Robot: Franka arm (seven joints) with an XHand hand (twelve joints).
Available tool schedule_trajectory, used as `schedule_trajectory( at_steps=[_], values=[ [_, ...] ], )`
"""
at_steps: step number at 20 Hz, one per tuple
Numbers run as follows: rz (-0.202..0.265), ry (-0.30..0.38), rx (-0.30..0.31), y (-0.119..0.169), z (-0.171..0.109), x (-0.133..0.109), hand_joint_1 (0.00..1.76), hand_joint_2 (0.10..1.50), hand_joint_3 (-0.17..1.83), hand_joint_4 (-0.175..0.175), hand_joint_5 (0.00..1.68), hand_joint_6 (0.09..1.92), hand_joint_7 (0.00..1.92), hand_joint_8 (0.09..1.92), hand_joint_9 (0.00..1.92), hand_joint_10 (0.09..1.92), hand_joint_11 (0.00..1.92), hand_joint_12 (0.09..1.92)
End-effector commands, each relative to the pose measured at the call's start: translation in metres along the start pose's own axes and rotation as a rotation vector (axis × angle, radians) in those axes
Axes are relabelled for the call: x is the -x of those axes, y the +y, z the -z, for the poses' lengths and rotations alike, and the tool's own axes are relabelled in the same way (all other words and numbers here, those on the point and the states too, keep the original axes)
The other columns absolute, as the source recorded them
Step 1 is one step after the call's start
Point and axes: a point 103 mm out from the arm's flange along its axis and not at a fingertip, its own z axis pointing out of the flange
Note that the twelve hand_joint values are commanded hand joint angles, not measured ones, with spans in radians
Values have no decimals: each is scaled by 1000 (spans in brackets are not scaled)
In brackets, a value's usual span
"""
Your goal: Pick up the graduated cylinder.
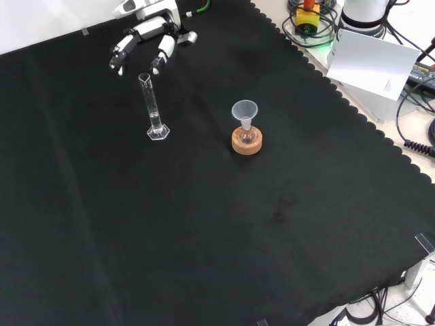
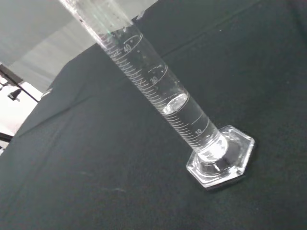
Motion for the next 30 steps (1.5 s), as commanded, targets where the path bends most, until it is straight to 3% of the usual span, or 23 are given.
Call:
schedule_trajectory(
  at_steps=[1, 7, 19, 30],
  values=[
    [57, 40, -9, 8, -20, 9, 871, 1015, -175, -38, 479, 87, 399, 631, 609, 561, 328, 1336],
    [112, 99, -53, 12, -36, 11, 886, 1011, -175, -40, 462, 87, 366, 591, 624, 524, 364, 1321],
    [221, 182, -46, 14, -64, 4, 953, 1017, -175, -41, 447, 87, 399, 606, 633, 521, 369, 1314],
    [237, 222, -2, 23, -78, 6, 984, 1012, -175, -39, 477, 87, 427, 586, 634, 491, 362, 1290]
  ],
)
